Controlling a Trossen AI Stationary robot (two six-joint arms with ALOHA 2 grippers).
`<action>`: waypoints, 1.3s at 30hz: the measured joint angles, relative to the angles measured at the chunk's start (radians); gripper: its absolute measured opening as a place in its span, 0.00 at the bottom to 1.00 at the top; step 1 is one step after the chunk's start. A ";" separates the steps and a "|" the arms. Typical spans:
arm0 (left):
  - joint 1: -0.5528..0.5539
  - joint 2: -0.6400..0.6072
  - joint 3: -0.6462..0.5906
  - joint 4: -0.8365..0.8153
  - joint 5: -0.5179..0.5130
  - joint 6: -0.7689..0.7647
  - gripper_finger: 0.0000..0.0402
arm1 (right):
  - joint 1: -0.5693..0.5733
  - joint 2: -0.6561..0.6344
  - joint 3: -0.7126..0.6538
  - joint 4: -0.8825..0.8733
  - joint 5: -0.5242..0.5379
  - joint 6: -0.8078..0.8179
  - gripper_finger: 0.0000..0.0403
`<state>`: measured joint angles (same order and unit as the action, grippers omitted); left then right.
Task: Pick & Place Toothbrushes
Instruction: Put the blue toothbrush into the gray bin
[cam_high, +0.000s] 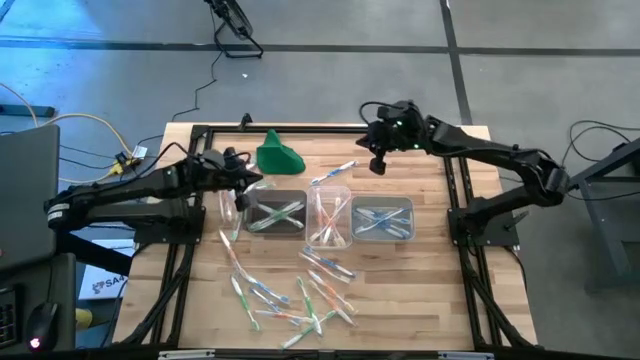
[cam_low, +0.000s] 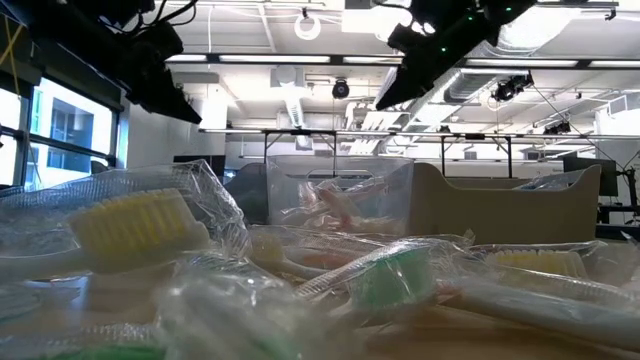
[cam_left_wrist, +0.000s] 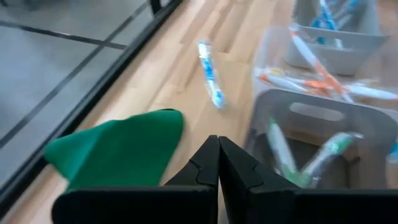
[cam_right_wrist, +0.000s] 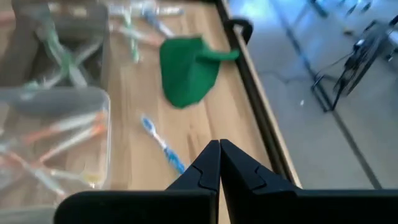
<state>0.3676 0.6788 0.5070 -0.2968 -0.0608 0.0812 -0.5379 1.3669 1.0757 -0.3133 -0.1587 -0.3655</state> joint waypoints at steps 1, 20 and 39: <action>0.013 -0.003 0.000 0.001 0.000 0.002 0.00 | 0.006 0.022 0.022 -0.030 0.002 -0.009 0.00; 0.051 -0.003 0.000 0.001 0.002 -0.007 0.00 | 0.036 0.431 0.228 -0.174 0.084 -0.102 0.01; 0.051 -0.003 0.000 -0.001 -0.001 -0.010 0.00 | 0.036 0.588 0.228 -0.116 0.026 -0.136 0.45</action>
<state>0.4191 0.6762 0.5072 -0.2974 -0.0620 0.0715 -0.5018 1.9550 1.3033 -0.4290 -0.1329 -0.5010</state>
